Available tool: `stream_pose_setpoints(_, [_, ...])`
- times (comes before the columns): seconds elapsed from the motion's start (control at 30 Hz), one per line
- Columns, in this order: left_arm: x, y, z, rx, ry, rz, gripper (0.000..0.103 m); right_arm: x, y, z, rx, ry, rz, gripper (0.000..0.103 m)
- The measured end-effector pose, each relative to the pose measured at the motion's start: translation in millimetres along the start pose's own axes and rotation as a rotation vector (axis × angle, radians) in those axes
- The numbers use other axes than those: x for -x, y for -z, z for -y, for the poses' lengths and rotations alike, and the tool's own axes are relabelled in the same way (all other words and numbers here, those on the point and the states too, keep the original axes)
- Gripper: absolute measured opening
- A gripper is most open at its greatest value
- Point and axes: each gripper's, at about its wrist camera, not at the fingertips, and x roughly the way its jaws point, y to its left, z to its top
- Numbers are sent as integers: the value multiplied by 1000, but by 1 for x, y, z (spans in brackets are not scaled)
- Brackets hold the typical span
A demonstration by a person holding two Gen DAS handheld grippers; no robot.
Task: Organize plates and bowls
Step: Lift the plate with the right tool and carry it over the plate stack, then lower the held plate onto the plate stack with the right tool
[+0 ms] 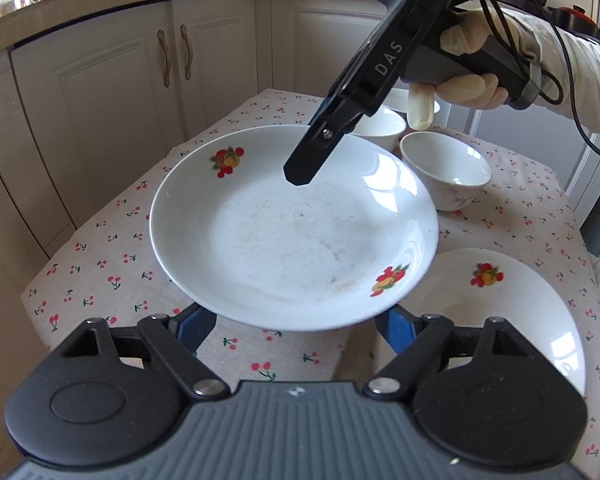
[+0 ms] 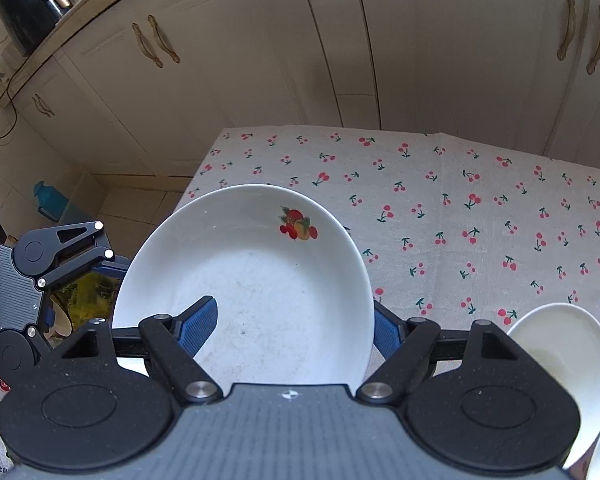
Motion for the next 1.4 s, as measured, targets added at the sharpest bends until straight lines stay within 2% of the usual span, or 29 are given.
stream_pose_setpoints(0.4, [39, 15, 63, 27, -19, 4, 86, 36, 55, -37, 44, -19, -4, 84])
stream_pose_setpoints(0.83, [64, 42, 118, 75, -49, 8, 86, 36, 129, -65, 62, -48, -78, 84])
stream_pose_setpoints(1.1, [51, 64, 139, 66, -50, -58, 86, 34, 150, -80, 113, -23, -76, 84])
stream_pose_setpoints(1.4, [49, 71, 148, 80, -24, -67, 86, 40, 158, -82, 117, -15, -66, 84])
